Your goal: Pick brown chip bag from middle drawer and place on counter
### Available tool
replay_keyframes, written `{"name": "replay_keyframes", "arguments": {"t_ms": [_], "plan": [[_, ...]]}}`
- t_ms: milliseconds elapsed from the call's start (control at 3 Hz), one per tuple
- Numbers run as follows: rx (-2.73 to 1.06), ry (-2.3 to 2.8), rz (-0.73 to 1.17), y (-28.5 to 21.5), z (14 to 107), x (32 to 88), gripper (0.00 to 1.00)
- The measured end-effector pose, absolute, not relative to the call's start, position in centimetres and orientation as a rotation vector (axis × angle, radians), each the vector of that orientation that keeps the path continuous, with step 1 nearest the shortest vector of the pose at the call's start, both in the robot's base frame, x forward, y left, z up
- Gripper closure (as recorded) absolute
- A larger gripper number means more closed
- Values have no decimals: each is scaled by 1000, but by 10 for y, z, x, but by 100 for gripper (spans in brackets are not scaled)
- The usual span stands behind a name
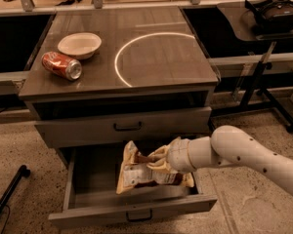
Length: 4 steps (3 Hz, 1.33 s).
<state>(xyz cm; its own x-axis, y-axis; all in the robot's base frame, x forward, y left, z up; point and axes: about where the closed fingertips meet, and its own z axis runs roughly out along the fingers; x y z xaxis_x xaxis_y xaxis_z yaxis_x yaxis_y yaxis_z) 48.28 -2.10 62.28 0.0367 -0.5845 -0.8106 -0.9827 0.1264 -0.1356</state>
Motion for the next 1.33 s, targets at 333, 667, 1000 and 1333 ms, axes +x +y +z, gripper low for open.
{"name": "replay_keyframes", "arguments": {"t_ms": [333,667,1000,1333], "plan": [[-1621,1584,520,-33,684,485,100],[-1652,1527,384,-53,750,488,100],[-1633,1512,271,-77,794,489,100],[-1634,1509,264,-78,796,490,100]]}}
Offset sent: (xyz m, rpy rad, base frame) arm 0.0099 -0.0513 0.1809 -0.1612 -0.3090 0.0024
